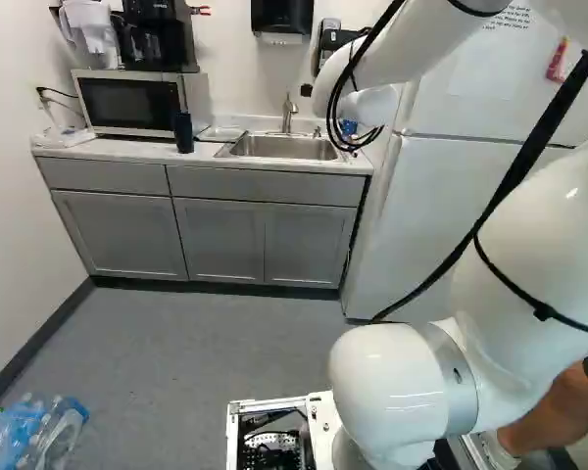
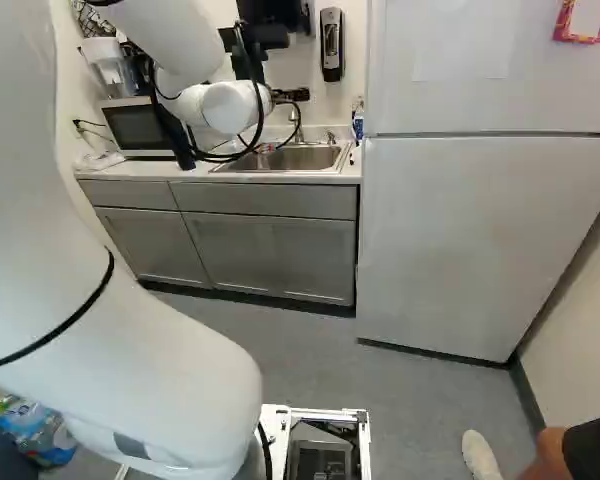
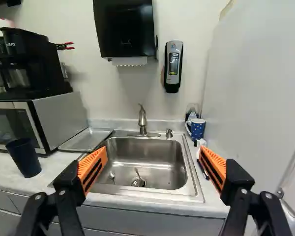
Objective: Rinse the cup and place it in the tray
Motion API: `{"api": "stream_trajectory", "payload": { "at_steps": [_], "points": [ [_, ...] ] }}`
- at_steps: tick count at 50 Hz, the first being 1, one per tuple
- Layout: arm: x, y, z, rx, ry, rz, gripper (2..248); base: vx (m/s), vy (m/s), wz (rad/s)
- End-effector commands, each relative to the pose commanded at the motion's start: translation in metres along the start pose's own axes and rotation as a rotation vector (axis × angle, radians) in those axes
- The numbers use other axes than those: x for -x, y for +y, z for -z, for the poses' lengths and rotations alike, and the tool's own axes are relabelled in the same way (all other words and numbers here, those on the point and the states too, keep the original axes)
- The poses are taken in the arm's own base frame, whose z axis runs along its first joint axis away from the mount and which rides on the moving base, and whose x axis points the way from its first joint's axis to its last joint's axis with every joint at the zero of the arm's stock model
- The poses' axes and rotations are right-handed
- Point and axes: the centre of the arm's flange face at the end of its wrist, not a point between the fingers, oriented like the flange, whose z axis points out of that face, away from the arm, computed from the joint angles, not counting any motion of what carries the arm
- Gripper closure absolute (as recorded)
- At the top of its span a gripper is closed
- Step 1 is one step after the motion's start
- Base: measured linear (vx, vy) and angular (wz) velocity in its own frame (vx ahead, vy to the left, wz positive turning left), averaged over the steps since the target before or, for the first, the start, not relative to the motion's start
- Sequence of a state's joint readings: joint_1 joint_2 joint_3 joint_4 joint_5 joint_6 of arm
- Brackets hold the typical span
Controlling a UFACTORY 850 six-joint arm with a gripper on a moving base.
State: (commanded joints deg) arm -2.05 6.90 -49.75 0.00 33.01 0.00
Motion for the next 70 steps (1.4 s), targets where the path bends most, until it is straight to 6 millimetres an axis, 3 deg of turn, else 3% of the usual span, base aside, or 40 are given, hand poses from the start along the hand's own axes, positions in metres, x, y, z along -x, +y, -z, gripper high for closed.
{"api": "stream_trajectory", "payload": {
  "at_steps": [70],
  "points": [
    [-0.057, 0.0, -0.012, -0.001, -0.019, 0.0, 3, 0.0, 0.0, 0.0]
  ]
}}
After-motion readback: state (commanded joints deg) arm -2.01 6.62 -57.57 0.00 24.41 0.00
